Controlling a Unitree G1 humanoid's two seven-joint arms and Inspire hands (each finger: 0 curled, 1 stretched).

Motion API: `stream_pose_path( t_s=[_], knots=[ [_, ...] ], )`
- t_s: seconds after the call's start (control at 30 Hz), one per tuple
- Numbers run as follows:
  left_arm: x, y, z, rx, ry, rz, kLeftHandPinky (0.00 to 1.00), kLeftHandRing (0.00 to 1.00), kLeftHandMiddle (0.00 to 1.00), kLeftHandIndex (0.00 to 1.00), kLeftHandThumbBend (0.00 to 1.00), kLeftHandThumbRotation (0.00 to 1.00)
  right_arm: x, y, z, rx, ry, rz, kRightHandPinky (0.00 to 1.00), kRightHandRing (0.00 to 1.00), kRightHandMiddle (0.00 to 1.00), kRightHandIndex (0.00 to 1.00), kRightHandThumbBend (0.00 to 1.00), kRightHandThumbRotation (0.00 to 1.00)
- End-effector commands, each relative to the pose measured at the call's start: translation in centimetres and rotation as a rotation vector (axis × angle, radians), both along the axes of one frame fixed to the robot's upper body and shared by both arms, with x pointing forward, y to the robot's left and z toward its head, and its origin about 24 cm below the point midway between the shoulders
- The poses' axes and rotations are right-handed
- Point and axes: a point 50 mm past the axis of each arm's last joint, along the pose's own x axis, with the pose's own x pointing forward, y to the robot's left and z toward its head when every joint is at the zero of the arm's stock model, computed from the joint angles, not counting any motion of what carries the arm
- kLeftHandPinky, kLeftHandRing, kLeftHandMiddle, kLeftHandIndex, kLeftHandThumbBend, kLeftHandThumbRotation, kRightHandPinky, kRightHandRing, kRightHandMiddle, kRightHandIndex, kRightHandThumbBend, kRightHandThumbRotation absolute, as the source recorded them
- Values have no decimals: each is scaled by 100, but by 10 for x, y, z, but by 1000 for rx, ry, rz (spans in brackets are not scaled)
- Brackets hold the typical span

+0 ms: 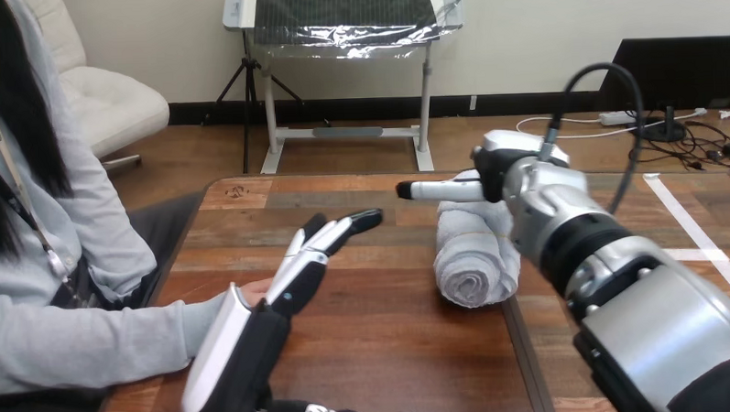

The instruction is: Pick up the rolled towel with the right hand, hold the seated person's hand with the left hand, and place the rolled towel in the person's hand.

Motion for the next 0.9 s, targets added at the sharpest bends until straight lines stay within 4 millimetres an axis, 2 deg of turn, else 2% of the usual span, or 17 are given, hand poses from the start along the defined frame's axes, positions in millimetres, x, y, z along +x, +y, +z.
stream_pose_path(
  t_s=[0.0, 0.13, 0.17, 0.23, 0.47, 0.5, 0.53, 0.67, 0.87],
  knots=[
    [3, -7, 18, -35, -114, -33, 100, 92, 90, 89, 100, 58, 8, 13, 23, -15, -118, 29, 96, 100, 100, 100, 100, 93],
    [1, -8, 18, -46, -119, -42, 100, 92, 90, 89, 100, 58, 5, 12, 14, 4, -127, 15, 72, 99, 100, 100, 100, 84],
    [-1, -7, 18, -47, -119, -41, 100, 92, 90, 89, 100, 58, 4, 11, 10, 17, -130, 7, 63, 97, 100, 100, 100, 79],
    [-2, -7, 18, -47, -119, -40, 100, 91, 90, 89, 100, 58, 2, 11, 6, 32, -134, -3, 57, 95, 99, 100, 100, 74],
    [-8, -5, 18, -44, -118, -26, 100, 91, 90, 89, 100, 58, -4, 8, -11, 33, -142, -4, 44, 78, 93, 99, 99, 58],
    [-9, -5, 19, -43, -118, -26, 100, 90, 90, 89, 100, 58, -5, 8, -13, 55, -146, -18, 42, 73, 91, 98, 100, 52],
    [-10, -5, 19, -43, -118, -25, 100, 90, 91, 89, 100, 58, -6, 7, -15, 69, -148, -27, 41, 71, 91, 98, 100, 49],
    [-13, -3, 19, -43, -114, -26, 100, 90, 91, 89, 100, 58, -9, 4, -24, 54, -132, -17, 40, 67, 91, 98, 99, 43],
    [-16, -2, 21, -53, -108, -16, 100, 91, 91, 88, 100, 57, -13, 0, -33, 59, -117, -12, 35, 57, 85, 98, 97, 35]
  ],
)
